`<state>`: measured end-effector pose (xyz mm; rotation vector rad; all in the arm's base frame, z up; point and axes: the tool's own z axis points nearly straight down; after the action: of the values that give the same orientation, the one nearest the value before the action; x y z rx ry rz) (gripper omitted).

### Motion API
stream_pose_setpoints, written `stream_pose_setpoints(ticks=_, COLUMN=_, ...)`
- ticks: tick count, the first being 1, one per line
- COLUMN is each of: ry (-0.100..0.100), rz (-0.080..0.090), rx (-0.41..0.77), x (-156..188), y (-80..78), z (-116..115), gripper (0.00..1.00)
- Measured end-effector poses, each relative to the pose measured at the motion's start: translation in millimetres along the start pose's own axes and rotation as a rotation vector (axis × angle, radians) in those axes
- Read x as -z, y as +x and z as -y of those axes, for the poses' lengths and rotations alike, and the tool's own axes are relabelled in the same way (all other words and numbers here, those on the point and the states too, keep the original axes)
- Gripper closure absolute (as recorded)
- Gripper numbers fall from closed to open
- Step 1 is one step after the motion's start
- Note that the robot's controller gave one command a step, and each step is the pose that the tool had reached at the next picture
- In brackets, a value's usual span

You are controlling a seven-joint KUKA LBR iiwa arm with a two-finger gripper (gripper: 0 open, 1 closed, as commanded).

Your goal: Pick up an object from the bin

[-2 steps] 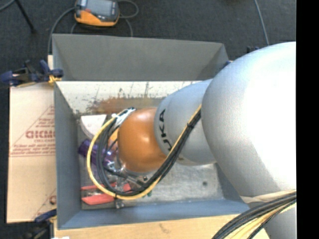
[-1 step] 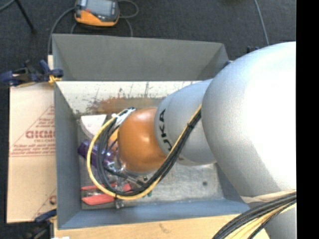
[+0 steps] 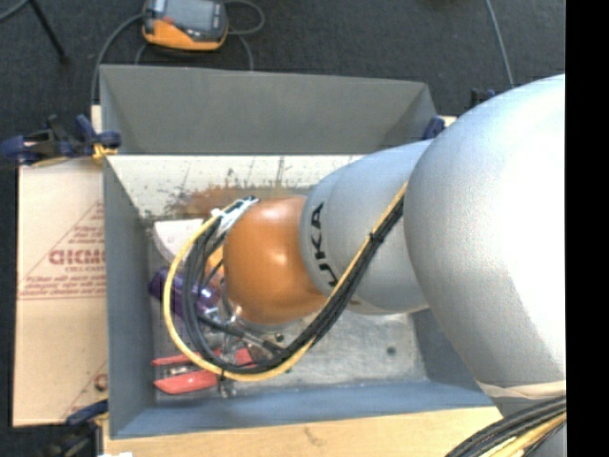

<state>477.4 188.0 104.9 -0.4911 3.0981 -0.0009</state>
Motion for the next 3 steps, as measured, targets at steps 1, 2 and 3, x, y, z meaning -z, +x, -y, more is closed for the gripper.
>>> stream_pose_setpoints(ticks=1, ry=-0.003, rz=-0.003, rx=0.459, x=79.0, y=-62.5, z=63.8, gripper=1.0)
stream_pose_setpoints(ticks=2, ry=-0.004, rz=-0.003, rx=0.459, x=78.9, y=-62.5, z=63.3, gripper=1.0)
stream_pose_setpoints(ticks=3, ry=-0.001, rz=0.004, rx=0.438, x=28.8, y=-83.8, z=88.4, gripper=1.0)
